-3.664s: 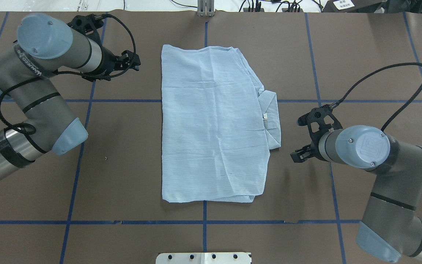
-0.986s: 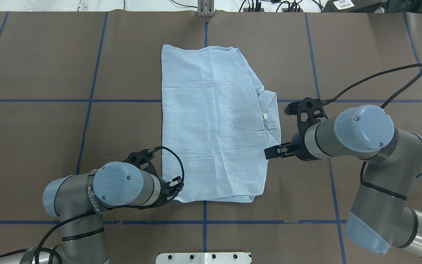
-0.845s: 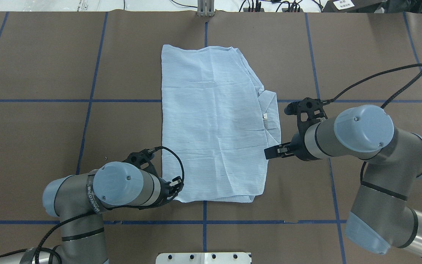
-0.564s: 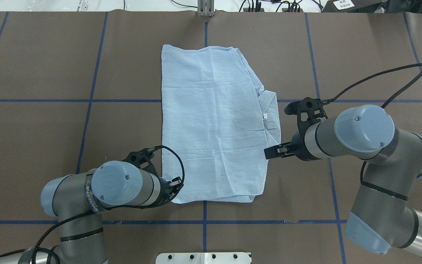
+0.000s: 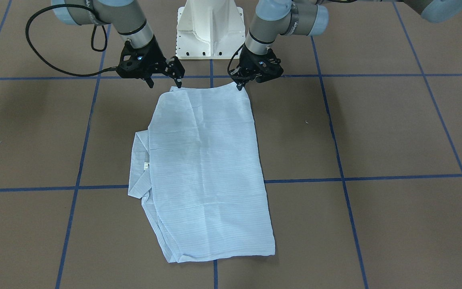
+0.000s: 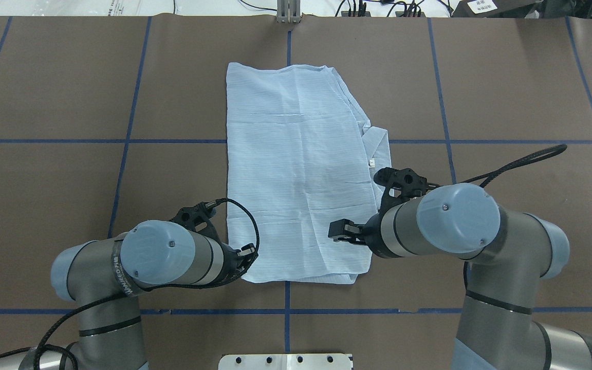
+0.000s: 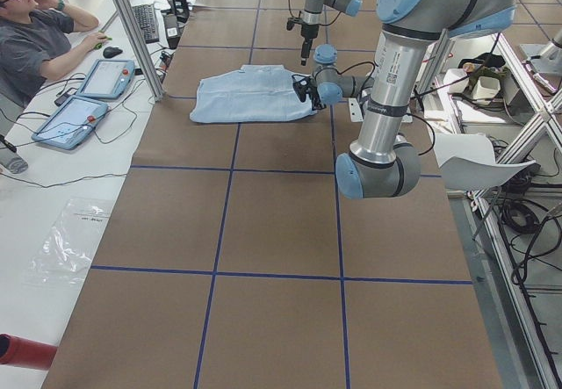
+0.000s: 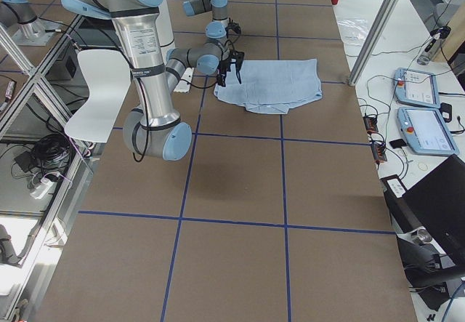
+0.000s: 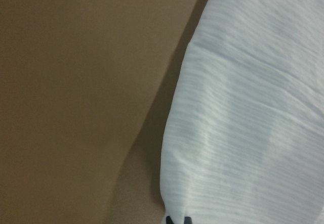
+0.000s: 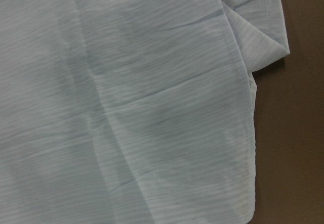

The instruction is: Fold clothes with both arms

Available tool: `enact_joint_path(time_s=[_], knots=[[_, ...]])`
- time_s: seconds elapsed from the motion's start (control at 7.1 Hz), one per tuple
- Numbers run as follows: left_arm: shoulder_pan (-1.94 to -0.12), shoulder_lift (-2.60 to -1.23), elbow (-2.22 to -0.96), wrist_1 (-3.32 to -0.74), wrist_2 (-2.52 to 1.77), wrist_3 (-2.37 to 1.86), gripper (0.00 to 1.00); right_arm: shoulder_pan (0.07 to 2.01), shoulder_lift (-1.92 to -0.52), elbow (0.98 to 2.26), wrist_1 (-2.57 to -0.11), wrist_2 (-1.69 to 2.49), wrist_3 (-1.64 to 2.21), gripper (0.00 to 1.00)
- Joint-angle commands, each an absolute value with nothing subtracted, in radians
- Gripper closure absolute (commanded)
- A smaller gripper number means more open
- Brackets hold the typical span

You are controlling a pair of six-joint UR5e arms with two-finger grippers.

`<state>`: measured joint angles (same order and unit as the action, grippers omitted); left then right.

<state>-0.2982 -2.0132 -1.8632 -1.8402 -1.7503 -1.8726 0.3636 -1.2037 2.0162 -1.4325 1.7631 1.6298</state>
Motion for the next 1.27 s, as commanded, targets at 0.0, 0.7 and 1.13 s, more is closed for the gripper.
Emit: enact_joint_path(time_s=[0.0,0.7,1.13], knots=[[-0.299,-2.013,-1.864,-1.841,-1.750,-1.871,1.00,0.312,-1.099,1.968,-1.564,1.726,1.861,0.00],[-0.301,-2.013,-1.864,-1.841,-1.749,-1.871,1.00,0.252,-1.077,1.875,-1.613,1.640,2.020,0.00],[-0.302,-2.013,-1.864,-1.841,-1.747,-1.873,1.00,0.221,-1.081,1.852,-1.615,1.628,2.019,0.00]])
